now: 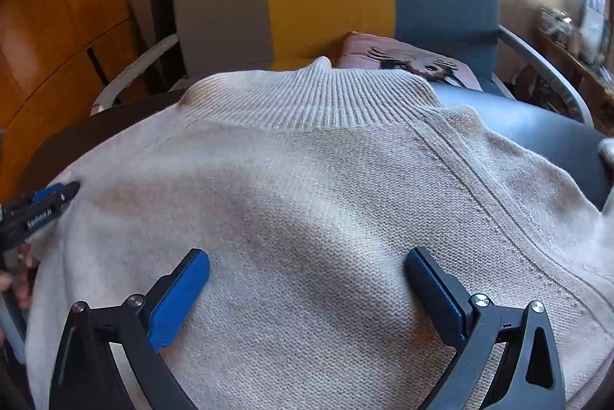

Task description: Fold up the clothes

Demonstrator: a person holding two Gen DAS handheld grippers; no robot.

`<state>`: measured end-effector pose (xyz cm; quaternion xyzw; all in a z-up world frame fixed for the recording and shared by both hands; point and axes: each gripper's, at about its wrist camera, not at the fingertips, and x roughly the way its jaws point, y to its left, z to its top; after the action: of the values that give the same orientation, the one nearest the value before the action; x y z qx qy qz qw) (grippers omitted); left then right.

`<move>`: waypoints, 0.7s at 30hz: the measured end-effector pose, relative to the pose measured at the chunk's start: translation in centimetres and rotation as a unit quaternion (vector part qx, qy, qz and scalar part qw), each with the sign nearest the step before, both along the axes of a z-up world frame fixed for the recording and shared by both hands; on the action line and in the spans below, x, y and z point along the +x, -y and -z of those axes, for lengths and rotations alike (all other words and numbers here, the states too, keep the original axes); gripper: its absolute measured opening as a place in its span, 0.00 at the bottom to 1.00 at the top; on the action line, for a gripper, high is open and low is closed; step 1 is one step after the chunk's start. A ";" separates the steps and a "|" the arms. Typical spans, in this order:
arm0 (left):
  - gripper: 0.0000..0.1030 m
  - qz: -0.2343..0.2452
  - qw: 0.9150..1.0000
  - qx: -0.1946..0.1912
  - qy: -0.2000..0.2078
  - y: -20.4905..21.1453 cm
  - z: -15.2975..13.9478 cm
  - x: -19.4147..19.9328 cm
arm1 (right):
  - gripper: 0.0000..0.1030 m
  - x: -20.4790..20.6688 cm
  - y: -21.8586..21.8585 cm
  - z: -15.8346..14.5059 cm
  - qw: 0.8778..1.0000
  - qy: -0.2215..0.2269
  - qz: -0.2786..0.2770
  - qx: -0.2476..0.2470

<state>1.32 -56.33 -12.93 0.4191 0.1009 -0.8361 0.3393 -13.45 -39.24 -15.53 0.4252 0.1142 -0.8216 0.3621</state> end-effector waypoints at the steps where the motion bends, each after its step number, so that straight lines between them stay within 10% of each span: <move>1: 0.37 -0.011 1.000 0.000 -0.003 0.0 -0.3 0.2 | 1.00 -0.1 -0.2 0.0 1.000 0.005 0.000 -0.010; 13: 0.36 0.085 0.993 0.039 -0.075 -14.4 -2.2 10.9 | 1.00 1.0 -6.9 -5.0 0.989 0.043 -0.097 -0.100; 21: 0.36 0.129 0.987 0.081 -0.057 -19.9 -0.4 13.4 | 1.00 8.3 -15.3 -2.2 0.983 0.035 -0.177 0.040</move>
<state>14.71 -36.48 -12.56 0.4059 0.1326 -0.8845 0.1878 -5.12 -23.94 -13.29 0.4410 0.2073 -0.7238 0.4886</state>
